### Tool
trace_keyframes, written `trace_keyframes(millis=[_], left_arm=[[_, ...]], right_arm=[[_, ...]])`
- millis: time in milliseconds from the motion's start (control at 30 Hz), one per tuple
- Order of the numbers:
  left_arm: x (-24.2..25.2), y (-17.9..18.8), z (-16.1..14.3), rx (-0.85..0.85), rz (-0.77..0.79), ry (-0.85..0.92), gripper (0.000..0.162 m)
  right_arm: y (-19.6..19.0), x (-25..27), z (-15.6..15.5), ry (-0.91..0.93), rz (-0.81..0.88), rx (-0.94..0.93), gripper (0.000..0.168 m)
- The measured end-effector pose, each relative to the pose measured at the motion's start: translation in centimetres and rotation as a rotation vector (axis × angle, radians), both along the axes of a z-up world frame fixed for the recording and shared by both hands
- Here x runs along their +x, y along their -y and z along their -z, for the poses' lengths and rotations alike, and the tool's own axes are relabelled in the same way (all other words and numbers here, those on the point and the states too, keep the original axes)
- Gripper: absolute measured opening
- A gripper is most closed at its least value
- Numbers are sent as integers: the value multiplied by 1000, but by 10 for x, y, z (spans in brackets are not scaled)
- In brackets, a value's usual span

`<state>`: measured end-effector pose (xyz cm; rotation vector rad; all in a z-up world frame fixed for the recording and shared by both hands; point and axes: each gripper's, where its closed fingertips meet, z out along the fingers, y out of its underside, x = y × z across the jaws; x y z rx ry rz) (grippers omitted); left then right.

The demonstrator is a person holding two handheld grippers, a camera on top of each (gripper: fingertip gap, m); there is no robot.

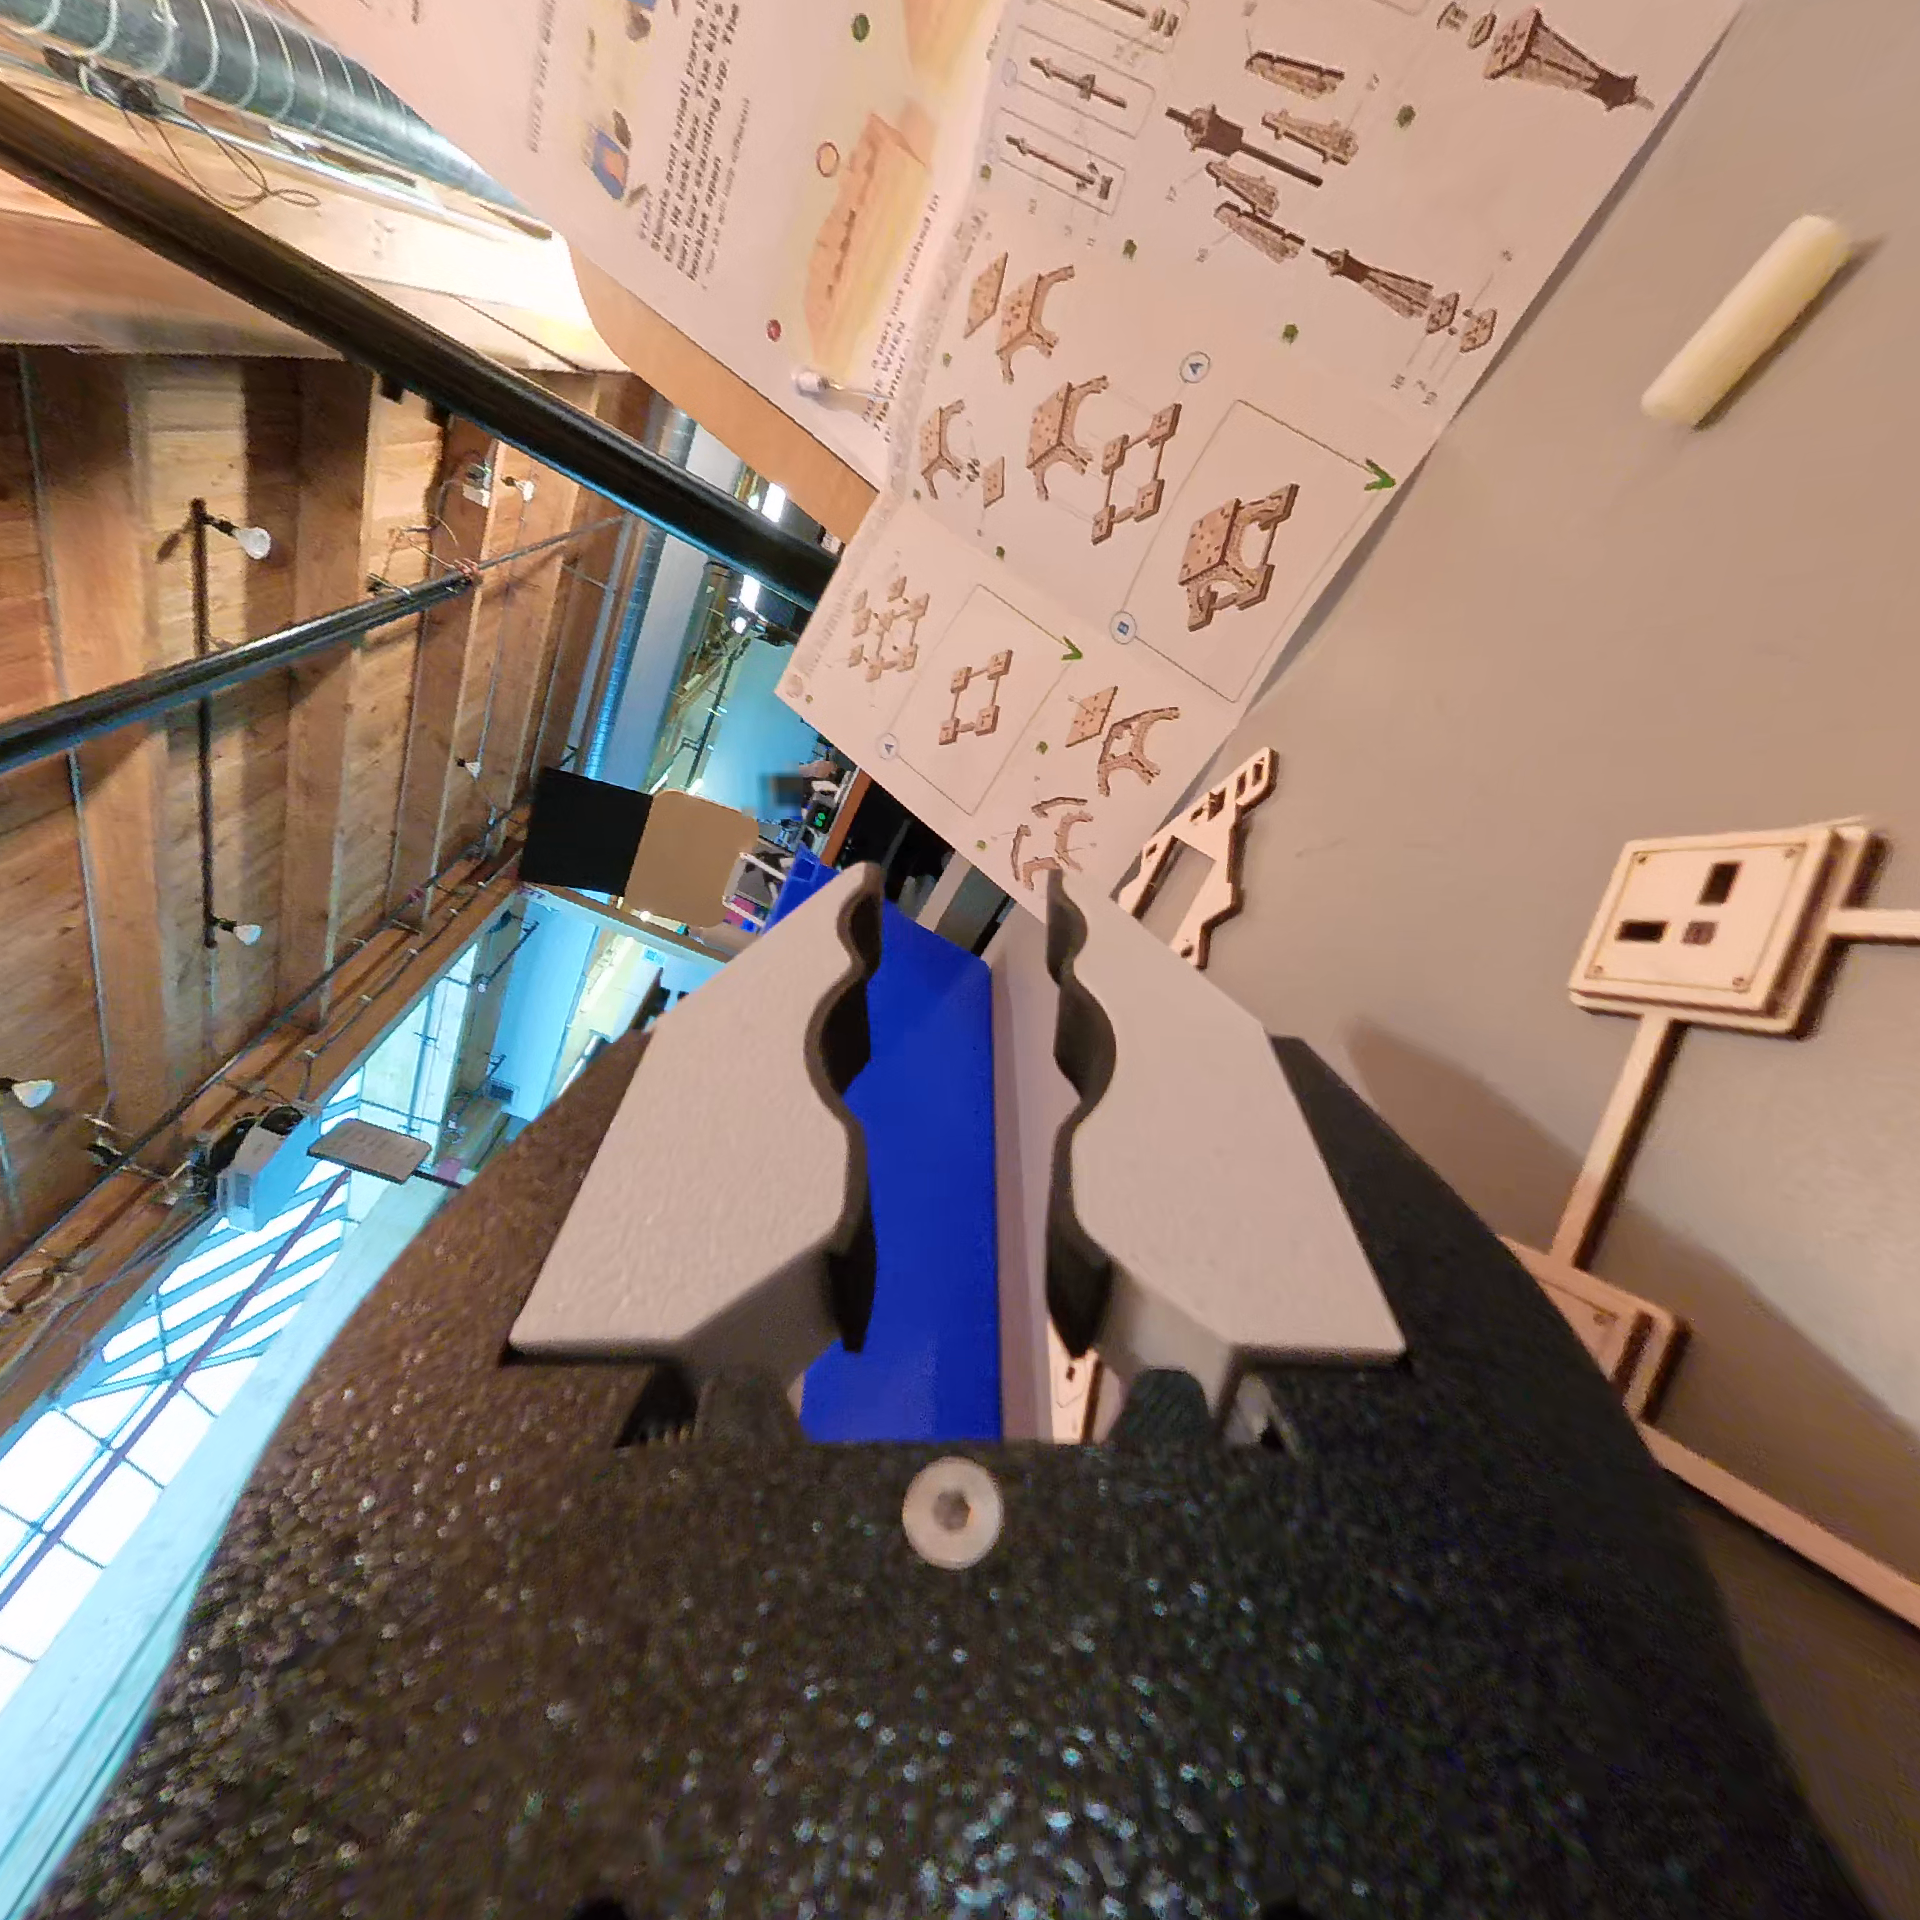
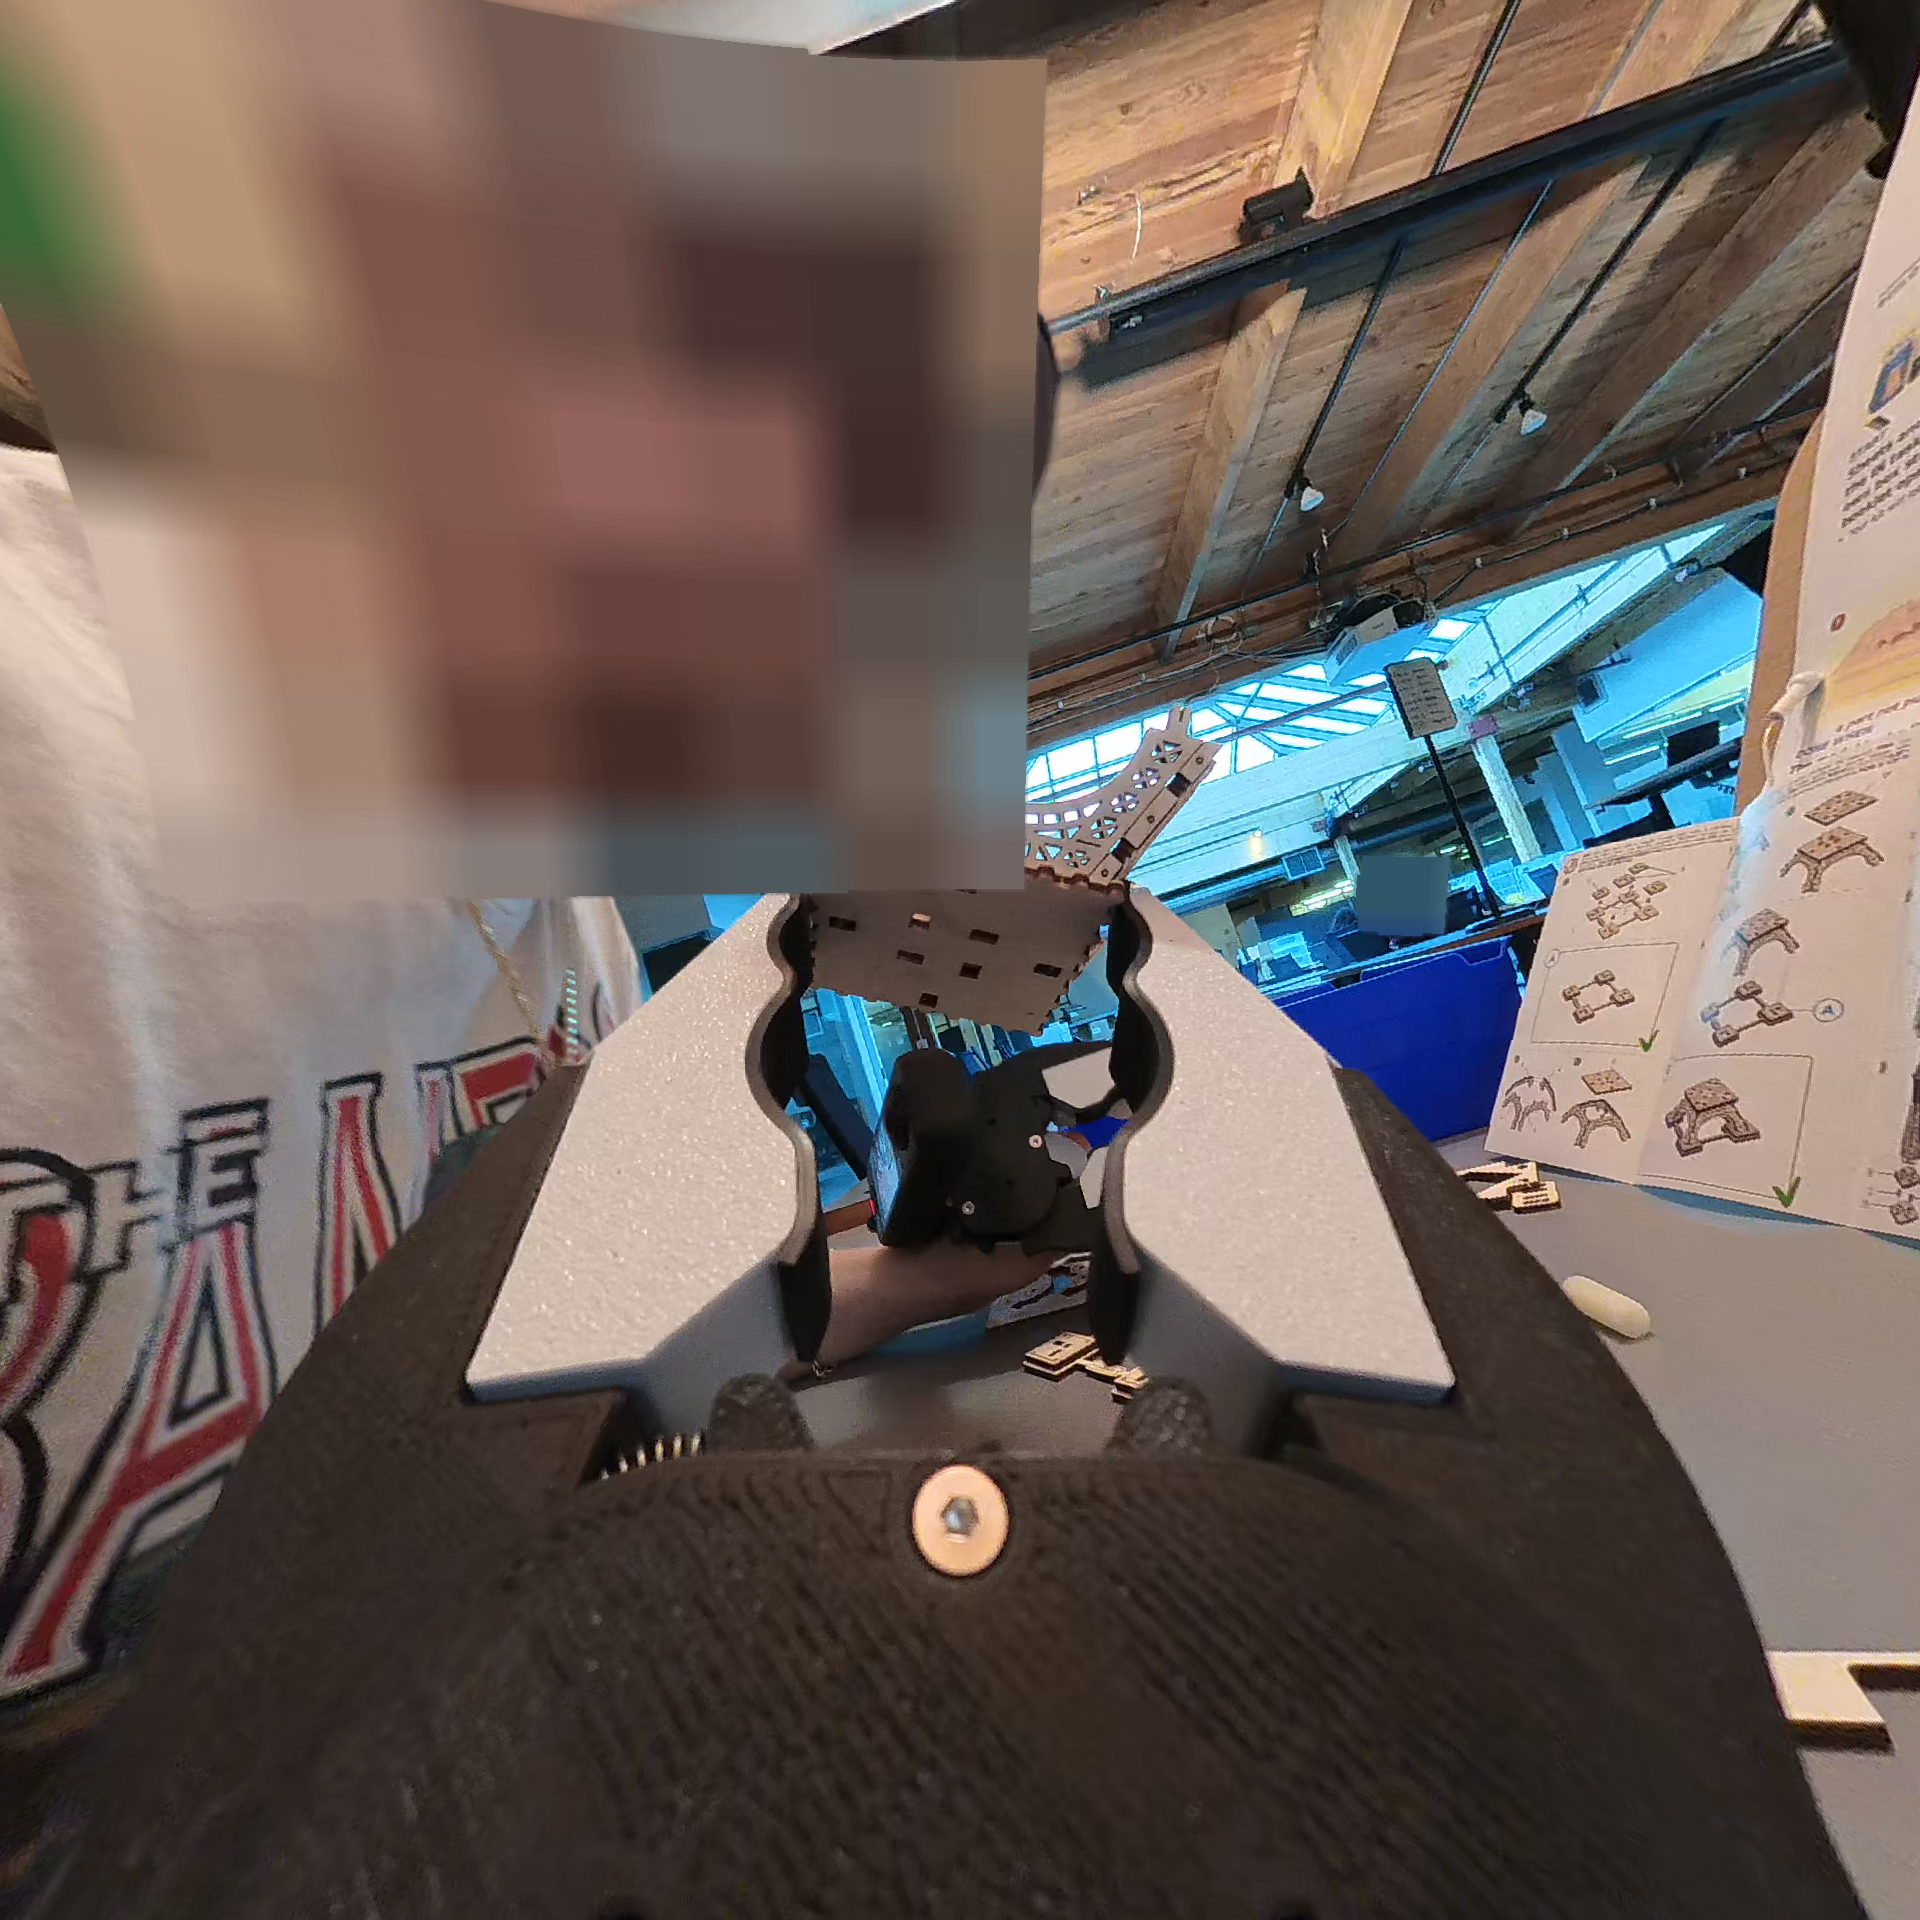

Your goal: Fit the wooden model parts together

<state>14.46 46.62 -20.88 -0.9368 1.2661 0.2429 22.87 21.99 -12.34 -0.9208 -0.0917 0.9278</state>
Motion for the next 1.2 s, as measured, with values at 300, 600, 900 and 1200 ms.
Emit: trace_keyframes(millis=[300, 600, 900, 1200], left_arm=[[8, 28, -25, -28, 83, 67, 29], [32, 115, -53, -656, 402, 210, 26], [36, 208, -90, -972, 759, 256, 22], [55, 246, -104, -900, 857, -70, 29]], right_arm=[[-2, -5, 0, 26, 3, 2, 55], [8, -17, 0, 39, 48, -17, 55], [20, -24, -2, 98, 91, 18, 55], [14, -12, -3, 141, 141, 45, 55]])
